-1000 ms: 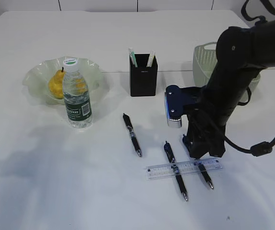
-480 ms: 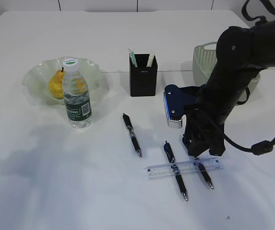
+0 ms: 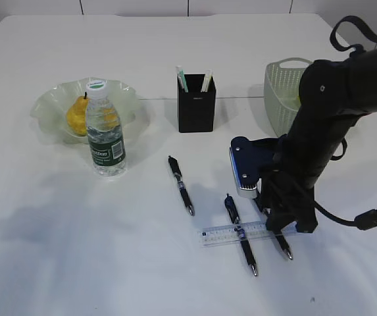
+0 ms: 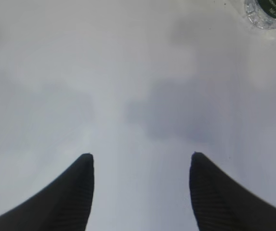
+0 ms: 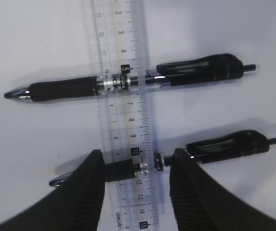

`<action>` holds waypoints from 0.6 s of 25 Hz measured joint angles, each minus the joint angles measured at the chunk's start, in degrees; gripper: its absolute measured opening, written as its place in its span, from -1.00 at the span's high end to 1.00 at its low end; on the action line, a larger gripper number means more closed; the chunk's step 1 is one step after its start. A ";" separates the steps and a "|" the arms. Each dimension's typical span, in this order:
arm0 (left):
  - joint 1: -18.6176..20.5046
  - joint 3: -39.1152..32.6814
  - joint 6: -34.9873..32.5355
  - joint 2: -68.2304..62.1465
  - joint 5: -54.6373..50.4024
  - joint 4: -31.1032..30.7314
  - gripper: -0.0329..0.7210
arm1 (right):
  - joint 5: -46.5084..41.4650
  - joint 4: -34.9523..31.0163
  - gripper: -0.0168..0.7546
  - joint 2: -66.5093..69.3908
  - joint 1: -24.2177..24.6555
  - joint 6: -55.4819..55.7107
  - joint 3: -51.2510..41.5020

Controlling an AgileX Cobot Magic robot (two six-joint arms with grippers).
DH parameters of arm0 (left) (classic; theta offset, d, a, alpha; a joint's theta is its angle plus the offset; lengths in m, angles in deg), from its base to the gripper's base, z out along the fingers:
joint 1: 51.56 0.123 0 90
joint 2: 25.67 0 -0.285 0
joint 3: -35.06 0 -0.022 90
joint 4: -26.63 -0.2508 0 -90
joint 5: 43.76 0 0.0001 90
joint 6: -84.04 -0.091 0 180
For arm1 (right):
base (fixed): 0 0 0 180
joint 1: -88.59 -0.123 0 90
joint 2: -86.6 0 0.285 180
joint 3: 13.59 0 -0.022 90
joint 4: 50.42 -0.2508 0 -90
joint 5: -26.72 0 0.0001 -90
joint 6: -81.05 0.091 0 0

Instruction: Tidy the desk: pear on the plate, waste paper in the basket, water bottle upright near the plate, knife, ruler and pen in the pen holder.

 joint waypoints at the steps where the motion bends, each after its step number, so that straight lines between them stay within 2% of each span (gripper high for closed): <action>1: 0.00 0.00 0.00 0.00 0.00 0.00 -0.27 | 0.33 0.22 0.09 0.00 0.00 -0.04 -0.25; 15: 0.00 0.00 0.00 0.00 0.59 0.00 -0.27 | 2.37 -0.65 0.09 1.23 -0.93 -0.99 -0.44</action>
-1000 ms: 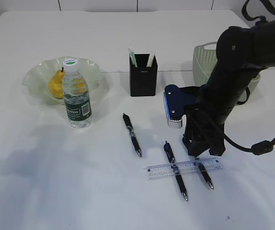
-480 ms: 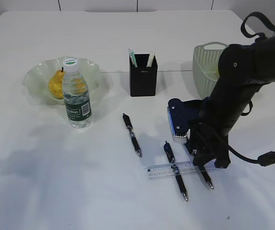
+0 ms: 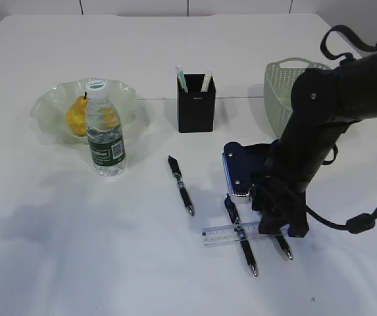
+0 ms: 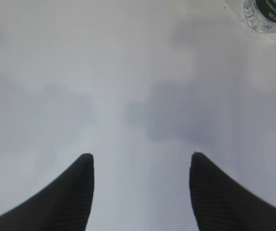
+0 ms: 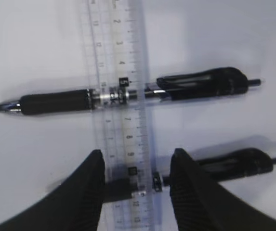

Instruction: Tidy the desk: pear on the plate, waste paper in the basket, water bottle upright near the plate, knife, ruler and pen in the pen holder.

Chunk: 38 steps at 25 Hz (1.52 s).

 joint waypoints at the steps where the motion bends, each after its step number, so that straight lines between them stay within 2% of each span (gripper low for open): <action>1: 0.00 0.00 0.00 0.00 0.05 0.00 -0.27 | 0.03 0.11 0.09 0.12 -0.47 0.00 0.00; 8: 0.00 0.00 0.00 0.00 0.18 -0.64 -0.27 | 1.51 0.91 0.09 1.50 -2.05 0.00 0.00; 21: 0.00 0.00 0.00 -0.53 0.27 -0.64 -0.27 | 1.38 1.36 0.09 1.34 -2.13 0.00 0.00; 26: 0.00 0.00 0.00 -0.65 0.39 -0.64 -0.27 | 0.24 0.60 -0.05 1.11 -2.13 0.11 0.00; 38: 0.00 0.00 0.00 -0.65 0.39 -0.64 -0.27 | -0.30 1.50 -0.08 1.11 -2.13 0.21 0.00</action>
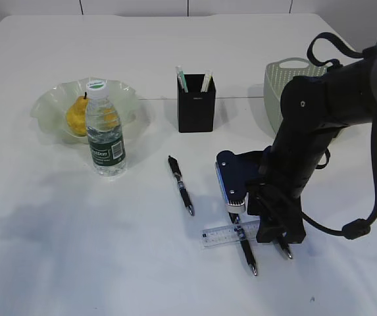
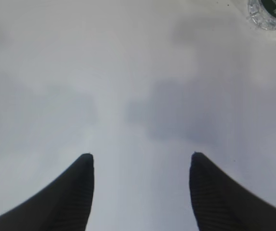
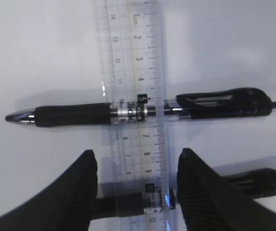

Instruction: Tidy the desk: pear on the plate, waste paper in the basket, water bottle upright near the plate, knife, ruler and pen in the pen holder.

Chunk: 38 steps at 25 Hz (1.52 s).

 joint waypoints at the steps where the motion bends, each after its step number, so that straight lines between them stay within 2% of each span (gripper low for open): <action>1: 0.00 0.00 0.00 0.00 0.00 0.00 -0.27 | 0.11 0.00 -0.08 0.00 0.00 0.00 0.00; 24: 0.00 0.00 0.00 0.00 0.00 0.00 -0.27 | 1.78 0.00 -0.08 1.59 0.00 0.10 0.00; 38: 0.00 0.00 0.00 0.00 0.00 0.00 -0.27 | 1.43 0.00 0.16 1.59 0.00 0.10 0.00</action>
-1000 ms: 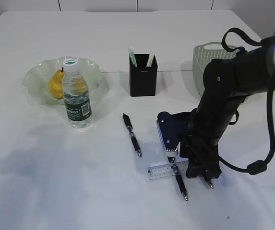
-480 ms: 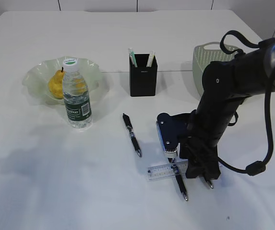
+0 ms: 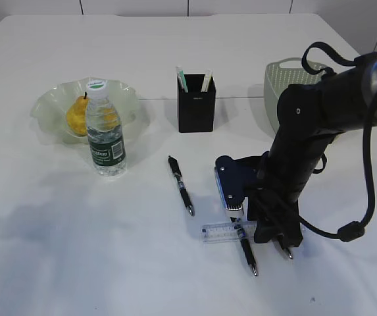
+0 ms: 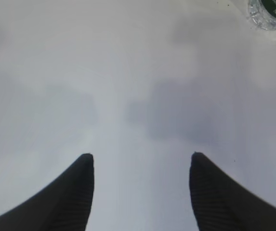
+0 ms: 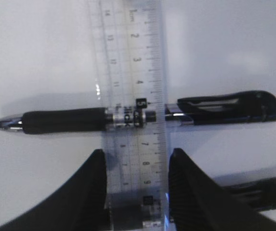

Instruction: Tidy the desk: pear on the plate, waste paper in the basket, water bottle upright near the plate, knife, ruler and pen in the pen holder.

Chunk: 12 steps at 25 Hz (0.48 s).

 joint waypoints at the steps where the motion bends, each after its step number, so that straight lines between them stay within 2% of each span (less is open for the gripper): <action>1: 0.00 0.00 0.00 0.00 0.00 0.00 -0.27 | 0.00 0.00 0.19 0.00 0.00 0.00 0.00; 12: 0.00 0.00 0.00 0.00 0.00 0.00 -0.27 | -0.25 0.00 0.23 0.00 0.00 0.00 0.00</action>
